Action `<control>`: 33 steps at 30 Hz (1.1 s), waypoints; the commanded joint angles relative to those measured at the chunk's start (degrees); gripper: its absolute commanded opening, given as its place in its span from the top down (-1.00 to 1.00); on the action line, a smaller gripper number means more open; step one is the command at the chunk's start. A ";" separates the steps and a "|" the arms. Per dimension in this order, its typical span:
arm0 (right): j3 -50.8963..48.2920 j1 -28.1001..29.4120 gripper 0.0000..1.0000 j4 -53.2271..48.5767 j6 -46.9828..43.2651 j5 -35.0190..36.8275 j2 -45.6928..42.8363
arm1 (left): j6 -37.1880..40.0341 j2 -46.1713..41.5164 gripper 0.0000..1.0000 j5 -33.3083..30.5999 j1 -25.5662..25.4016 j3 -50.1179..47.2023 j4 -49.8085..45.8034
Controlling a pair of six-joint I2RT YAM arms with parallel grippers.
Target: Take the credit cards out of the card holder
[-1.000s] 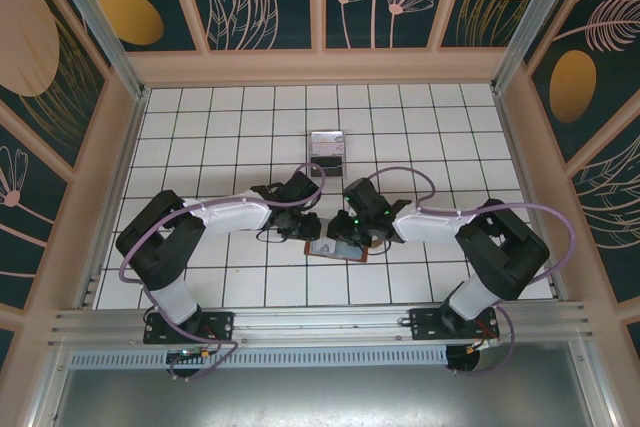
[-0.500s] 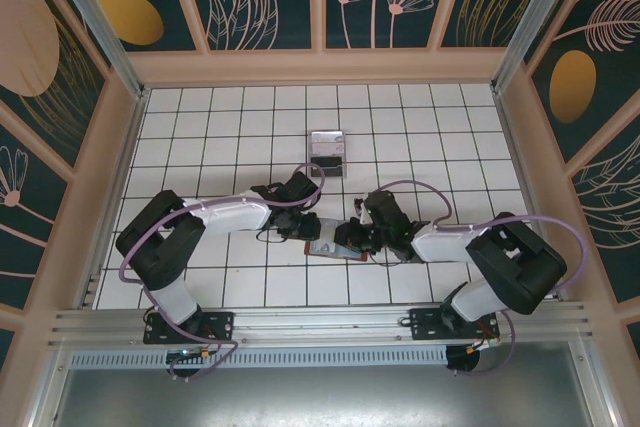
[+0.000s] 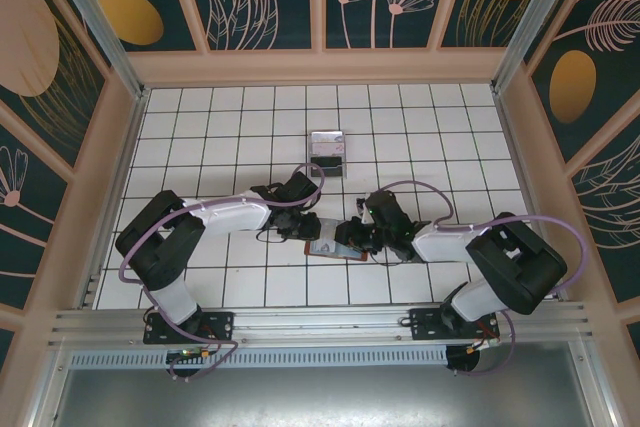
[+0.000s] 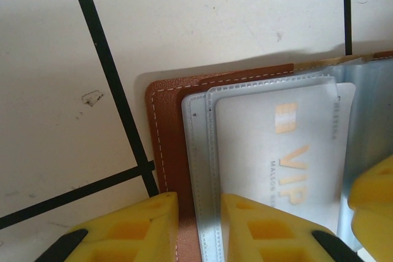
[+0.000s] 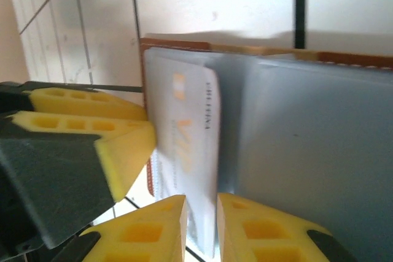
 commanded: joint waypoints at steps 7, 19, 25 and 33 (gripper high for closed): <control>4.64 -0.21 0.56 -5.25 -1.26 0.98 4.01 | -0.67 0.20 0.47 -0.79 0.00 -1.26 -2.93; 5.72 0.01 0.58 -4.85 -2.29 0.39 4.02 | -0.42 0.58 0.47 -0.48 -0.05 -0.87 -2.93; 2.04 0.06 0.67 4.57 -0.33 -2.42 2.56 | -0.41 0.43 0.47 -0.56 0.02 -0.76 -3.12; 0.04 -0.03 0.74 8.15 0.24 -2.67 0.41 | -0.51 0.31 0.47 -0.64 -0.06 -0.84 -3.21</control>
